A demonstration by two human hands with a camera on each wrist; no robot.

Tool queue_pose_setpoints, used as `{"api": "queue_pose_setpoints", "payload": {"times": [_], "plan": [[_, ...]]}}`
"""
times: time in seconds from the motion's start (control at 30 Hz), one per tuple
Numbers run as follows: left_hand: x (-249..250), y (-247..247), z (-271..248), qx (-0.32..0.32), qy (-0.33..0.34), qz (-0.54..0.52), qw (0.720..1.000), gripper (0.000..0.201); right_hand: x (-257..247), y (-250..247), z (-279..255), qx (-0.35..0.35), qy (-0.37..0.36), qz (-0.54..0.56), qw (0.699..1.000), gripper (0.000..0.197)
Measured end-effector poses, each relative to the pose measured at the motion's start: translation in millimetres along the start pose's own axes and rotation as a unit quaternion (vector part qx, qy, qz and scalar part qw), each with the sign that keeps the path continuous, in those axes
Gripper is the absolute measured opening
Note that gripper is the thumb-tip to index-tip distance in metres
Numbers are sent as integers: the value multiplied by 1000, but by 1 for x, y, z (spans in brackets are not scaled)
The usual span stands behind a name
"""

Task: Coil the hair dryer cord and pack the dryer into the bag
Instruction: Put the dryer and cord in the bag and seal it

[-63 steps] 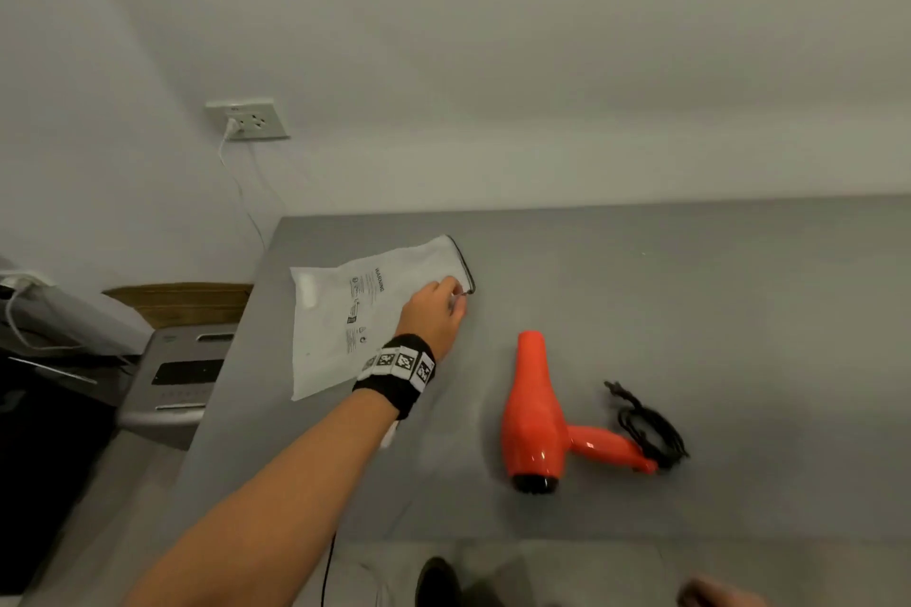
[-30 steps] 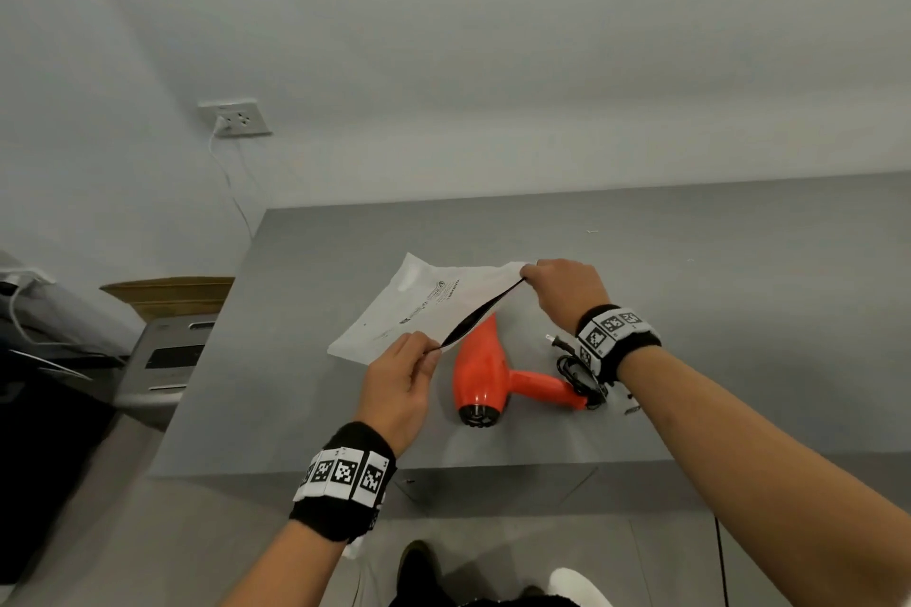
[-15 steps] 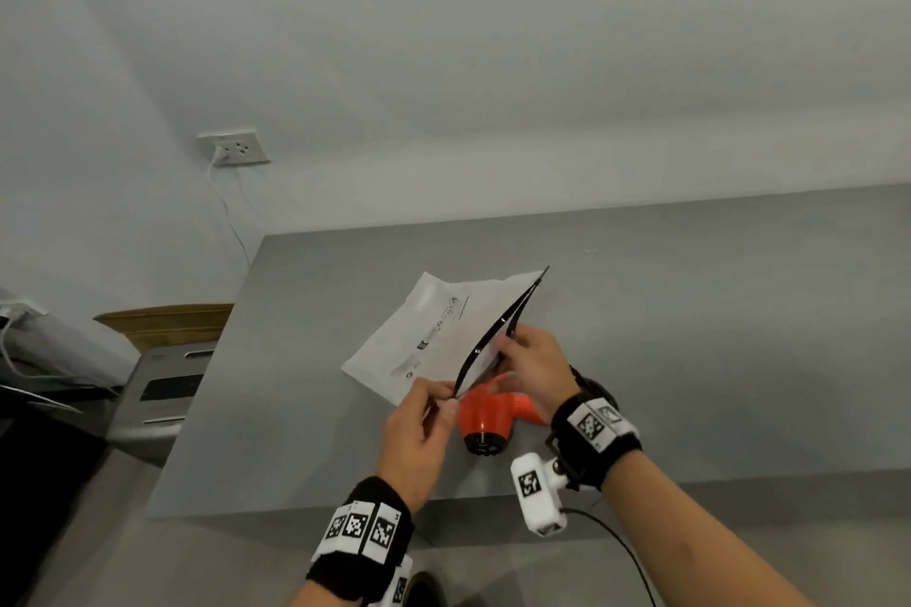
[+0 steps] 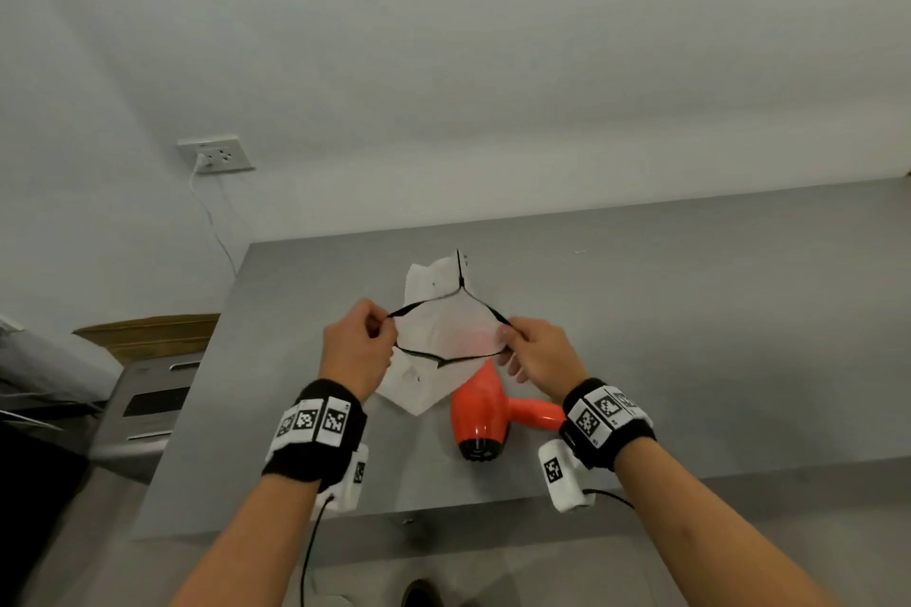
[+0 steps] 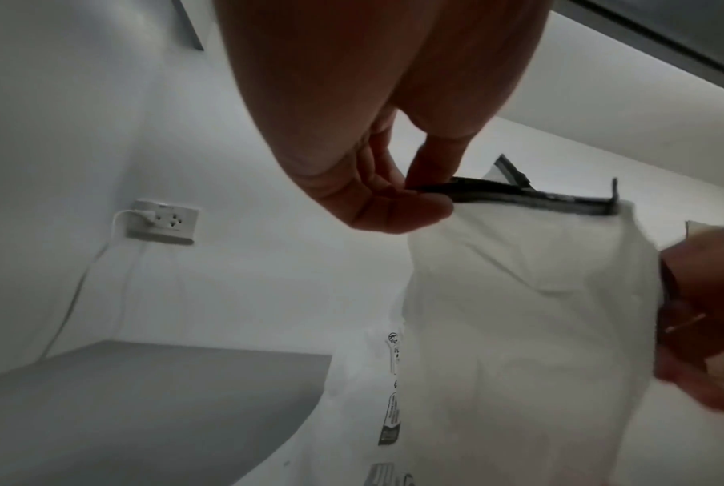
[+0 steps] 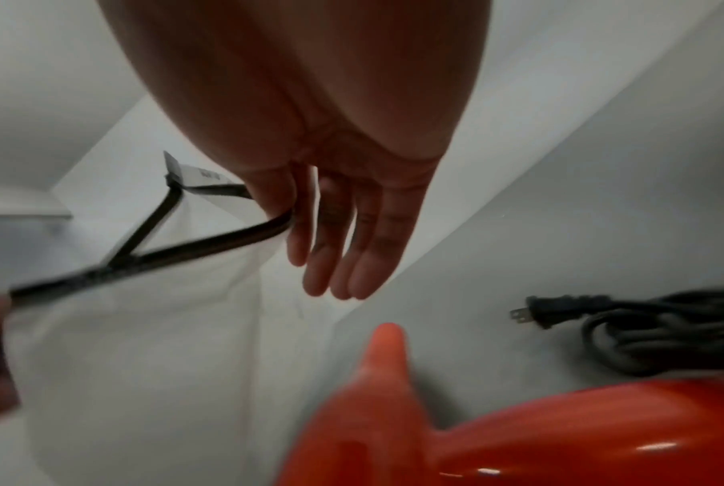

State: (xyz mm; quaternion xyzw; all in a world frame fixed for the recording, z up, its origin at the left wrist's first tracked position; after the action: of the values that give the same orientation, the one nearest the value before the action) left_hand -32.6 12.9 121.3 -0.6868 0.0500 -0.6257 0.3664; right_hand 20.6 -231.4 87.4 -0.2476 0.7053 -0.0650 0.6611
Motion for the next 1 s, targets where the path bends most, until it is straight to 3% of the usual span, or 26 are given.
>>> {"api": "queue_pose_setpoints", "payload": {"times": [0.07,0.1,0.17,0.23,0.3,0.43,0.5,0.57,0.63,0.7,0.77,0.83,1.0], "plan": [[-1,0,5,-23,19,25,999,12,27,-7,-2,-8,-16,-127,992,26],[-2,3,5,-37,29,40,998,12,46,-7,-5,-27,1,-214,976,41],[-9,10,5,-58,31,61,996,12,84,-6,-16,-84,64,-377,920,75],[-20,17,6,-66,23,69,995,13,110,-2,-27,-136,77,-462,873,91],[-29,24,6,-77,14,78,994,13,123,3,-29,-138,72,-483,862,88],[-35,30,7,-95,-6,91,991,10,119,5,-22,-97,37,-526,844,60],[-37,30,11,-96,-22,100,990,10,112,-1,-19,-81,18,-524,848,57],[-40,29,16,-90,-46,99,990,10,103,-10,-18,-80,24,-473,877,51],[-43,27,20,-88,-67,98,989,10,92,-18,-23,-49,47,-365,929,39],[-44,29,24,-91,-79,97,988,10,74,-23,-33,-3,89,-119,989,29],[-43,31,27,-95,-81,98,987,9,53,-23,-47,8,124,149,981,26],[-40,33,31,-96,-78,106,987,8,26,-26,-63,-18,133,279,951,33],[-22,40,35,-92,-50,88,991,3,1,-10,-89,-114,135,338,924,46]]}}
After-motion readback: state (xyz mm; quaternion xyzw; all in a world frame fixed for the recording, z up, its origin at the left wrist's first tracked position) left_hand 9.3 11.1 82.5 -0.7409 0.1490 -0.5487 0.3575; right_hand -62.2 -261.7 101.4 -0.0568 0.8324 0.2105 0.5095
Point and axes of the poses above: each hand's wrist, its own z-axis towards the middle knuckle, its own y-axis out of the palm, x = y × z, the point moved 2 cm from there along z, towards the middle knuckle, and after that the axes turned 1 degree about x, right-handed, at the moved point
